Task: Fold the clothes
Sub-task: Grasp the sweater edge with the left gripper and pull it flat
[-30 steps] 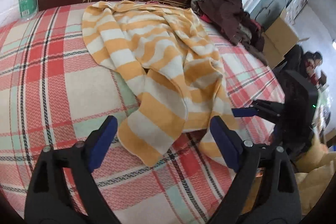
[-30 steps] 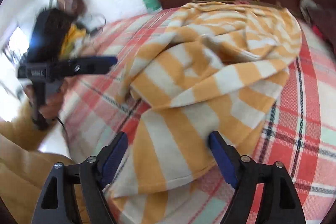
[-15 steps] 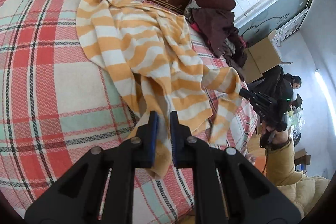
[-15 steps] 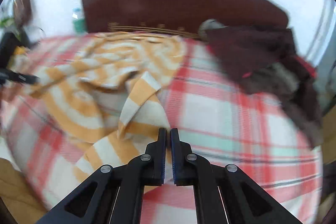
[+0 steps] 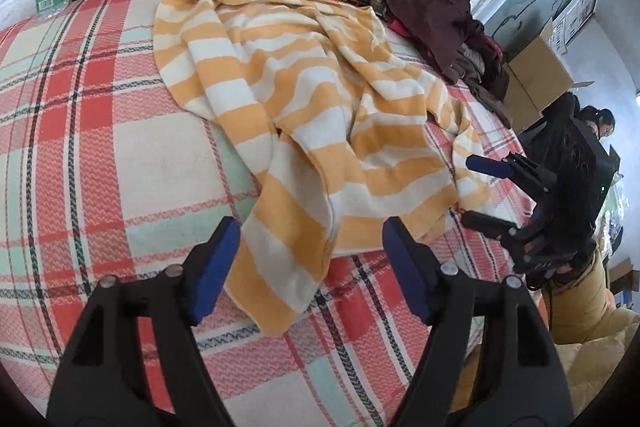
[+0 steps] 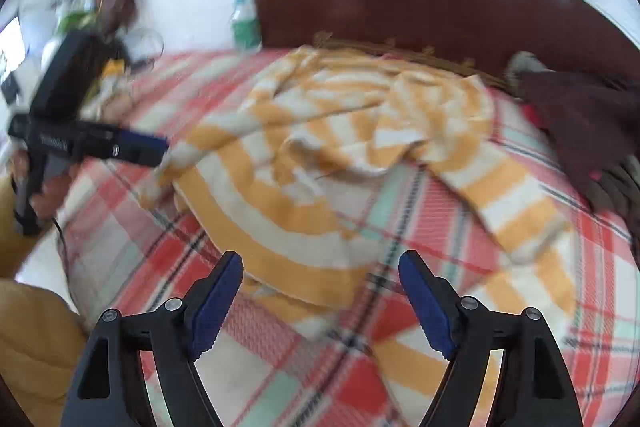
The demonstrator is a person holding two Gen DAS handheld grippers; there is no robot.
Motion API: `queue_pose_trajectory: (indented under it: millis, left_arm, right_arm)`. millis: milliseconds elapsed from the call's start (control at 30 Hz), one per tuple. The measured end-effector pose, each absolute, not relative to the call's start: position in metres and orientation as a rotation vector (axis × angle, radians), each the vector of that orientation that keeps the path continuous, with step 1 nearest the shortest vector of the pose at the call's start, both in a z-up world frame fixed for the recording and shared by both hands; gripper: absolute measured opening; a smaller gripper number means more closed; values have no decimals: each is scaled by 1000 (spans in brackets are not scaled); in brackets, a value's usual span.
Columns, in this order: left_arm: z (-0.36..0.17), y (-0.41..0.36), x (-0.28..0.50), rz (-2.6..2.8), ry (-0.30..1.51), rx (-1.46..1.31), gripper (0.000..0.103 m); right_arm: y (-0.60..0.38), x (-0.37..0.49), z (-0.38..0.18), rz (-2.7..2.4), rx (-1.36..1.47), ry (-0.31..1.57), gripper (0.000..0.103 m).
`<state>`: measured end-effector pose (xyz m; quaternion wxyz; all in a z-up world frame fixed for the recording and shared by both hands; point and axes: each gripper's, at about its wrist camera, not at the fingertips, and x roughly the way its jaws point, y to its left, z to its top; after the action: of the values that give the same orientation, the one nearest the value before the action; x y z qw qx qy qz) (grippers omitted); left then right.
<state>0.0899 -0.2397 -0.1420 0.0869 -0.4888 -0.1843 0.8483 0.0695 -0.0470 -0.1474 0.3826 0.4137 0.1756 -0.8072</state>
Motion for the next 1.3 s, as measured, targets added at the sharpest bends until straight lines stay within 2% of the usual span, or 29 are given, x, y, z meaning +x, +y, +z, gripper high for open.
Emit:
queue_pose_trajectory:
  millis: [33,67,100,133,167,200,333,467,567,667,733,800,833,900,933,1000,1100,1167,1300]
  left_arm:
    - [-148,-241,86,2504,-572,-1485,47]
    - [-153,-242,82,2479,-604,-1509,25]
    - [-159,-244,79,2453,-635,-1532,20]
    - [-161,-247,78,2430,-682,-1538,19]
    - [-160,-253,79,2400,-755,-1522,16]
    - [-155,-260,84,2362,-837,-1484,14]
    - [-117,-282,109,2239,-1048,-1301,9]
    - [-78,-282,143,2202,-1023,-1223,9]
    - [-77,-276,167,2208,-954,-1285,9]
    - [-113,-272,182,2240,-855,-1453,9]
    - [-143,-264,191,2252,-759,-1578,17]
    - [-168,-258,198,2257,-664,-1688,35]
    - [-173,-258,201,2263,-658,-1694,35]
    - [-168,-275,206,2296,-752,-1606,38]
    - [-162,-285,208,2330,-798,-1546,43]
    - [-156,-302,208,2387,-872,-1482,66]
    - [-150,-327,206,2466,-977,-1401,69]
    - [-158,-326,201,2433,-1016,-1403,69]
    - [-178,-302,197,2300,-1049,-1407,69]
  right_arm:
    - [-54,66,-157,-2047,1091,432,82]
    - [-61,63,-166,-2034,1127,416,77]
    - [-64,59,-173,-2008,1161,365,68]
    - [-61,55,-175,-1958,1181,255,44]
    - [-59,52,-175,-1932,1186,201,14]
    - [-57,51,-174,-1906,1192,150,5]
    - [-28,56,-141,-1773,1138,-134,4]
    - [15,75,-92,-1685,1022,-307,4]
    - [37,87,-92,-1689,1088,-287,4]
    - [57,94,-114,-1712,1238,-224,4]
    - [63,98,-141,-1703,1369,-175,6]
    - [62,99,-166,-1727,1502,-40,8]
    - [60,100,-169,-1746,1528,13,7]
    - [57,95,-160,-1779,1499,4,27]
    - [55,93,-150,-1824,1471,40,47]
    - [46,98,-121,-1886,1359,112,50]
    - [17,103,-90,-1834,1150,147,53]
    - [-18,107,-83,-1758,1058,137,61]
    - [-103,127,-114,-1602,1030,245,61]
